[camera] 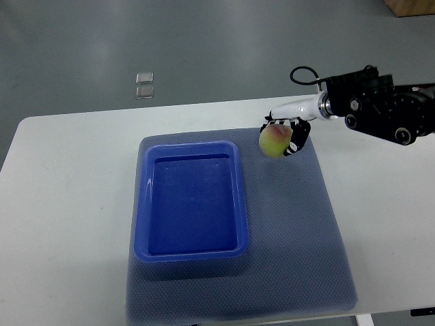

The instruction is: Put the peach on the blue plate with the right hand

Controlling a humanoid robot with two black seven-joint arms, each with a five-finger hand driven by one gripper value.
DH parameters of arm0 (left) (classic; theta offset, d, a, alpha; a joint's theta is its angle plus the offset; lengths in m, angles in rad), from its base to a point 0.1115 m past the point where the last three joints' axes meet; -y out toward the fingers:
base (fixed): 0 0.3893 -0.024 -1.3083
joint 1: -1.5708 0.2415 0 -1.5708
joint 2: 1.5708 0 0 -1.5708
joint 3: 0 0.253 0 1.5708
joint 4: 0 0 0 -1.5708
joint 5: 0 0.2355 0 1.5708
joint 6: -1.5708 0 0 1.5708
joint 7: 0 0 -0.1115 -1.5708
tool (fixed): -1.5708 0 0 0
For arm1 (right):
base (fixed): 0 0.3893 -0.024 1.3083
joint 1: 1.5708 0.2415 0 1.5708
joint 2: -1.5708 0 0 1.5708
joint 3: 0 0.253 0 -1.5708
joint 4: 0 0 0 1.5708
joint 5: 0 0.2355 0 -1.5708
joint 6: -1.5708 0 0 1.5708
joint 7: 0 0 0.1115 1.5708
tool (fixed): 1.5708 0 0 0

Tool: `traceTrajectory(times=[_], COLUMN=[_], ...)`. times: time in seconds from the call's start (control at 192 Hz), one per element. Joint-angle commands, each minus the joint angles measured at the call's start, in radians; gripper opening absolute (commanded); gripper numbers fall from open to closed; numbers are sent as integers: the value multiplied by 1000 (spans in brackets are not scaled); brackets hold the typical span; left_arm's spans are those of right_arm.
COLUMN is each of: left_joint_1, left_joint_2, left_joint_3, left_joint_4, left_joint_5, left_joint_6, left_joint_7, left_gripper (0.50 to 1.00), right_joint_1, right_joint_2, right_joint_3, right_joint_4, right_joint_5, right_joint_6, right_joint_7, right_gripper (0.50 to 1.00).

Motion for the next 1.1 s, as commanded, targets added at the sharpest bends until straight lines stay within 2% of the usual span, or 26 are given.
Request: traceTrajectory(times=[0.0, 0.036, 0.042, 0.104, 0.166, 0.172, 0.203, 0.312, 0.463, 0.468, 0.557, 0.609, 0.614, 0.656, 0.77, 0.89, 0.968, 1.093], left_joint_1=[0, 0, 0, 0, 0, 0, 0, 0, 0, 0, 0, 0, 0, 0, 0, 0, 0, 0], left_joint_2=[0, 0, 0, 0, 0, 0, 0, 0, 0, 0, 0, 0, 0, 0, 0, 0, 0, 0], left_joint_3=[0, 0, 0, 0, 0, 1, 1, 3, 5, 5, 5, 5, 3, 3, 0, 0, 0, 0], left_joint_4=[0, 0, 0, 0, 0, -1, -3, -3, -1, -1, -1, -1, -1, -1, -3, -1, -1, -1], left_joint_5=[0, 0, 0, 0, 0, 0, 1, 1, 1, 1, 1, 1, 1, 1, 1, 0, 0, 0], left_joint_6=[0, 0, 0, 0, 0, 0, 0, 0, 0, 0, 0, 0, 0, 0, 0, 0, 0, 0], left_joint_7=[0, 0, 0, 0, 0, 0, 0, 0, 0, 0, 0, 0, 0, 0, 0, 0, 0, 0], left_gripper=[1000, 1000, 1000, 1000, 1000, 1000, 1000, 1000, 1000, 1000, 1000, 1000, 1000, 1000, 1000, 1000, 1000, 1000], right_joint_1=[153, 153, 228, 308, 320, 364, 382, 391, 394, 394, 382, 382, 365, 348, 273, 185, 132, 49], right_joint_2=[-118, -118, -175, -239, -246, -274, -283, -285, -225, -184, -93, -93, -20, 24, 192, 327, 390, 392], right_joint_3=[17, 17, 27, 29, 29, 29, 29, 29, 29, 29, 23, 23, 17, 15, 14, 15, 23, 26], right_joint_4=[104, 104, 157, 218, 224, 256, 271, 293, 296, 296, 293, 293, 281, 268, 163, 61, 8, -52], right_joint_5=[8, 8, 8, 10, 10, 11, 16, 19, 45, 77, 122, 122, 129, 128, 129, 125, 122, 117], right_joint_6=[99, 99, 129, 159, 163, 185, 191, 188, 157, 130, 84, 84, 58, 42, -4, -10, -10, -18], right_joint_7=[2, 2, 2, 2, 2, 1, 1, 1, 1, 1, -2, -2, -4, -4, -4, -4, -4, -2], right_gripper=[500, 500, 500, 500, 500, 500, 500, 500, 500, 500, 500, 500, 500, 500, 500, 500, 500, 500])
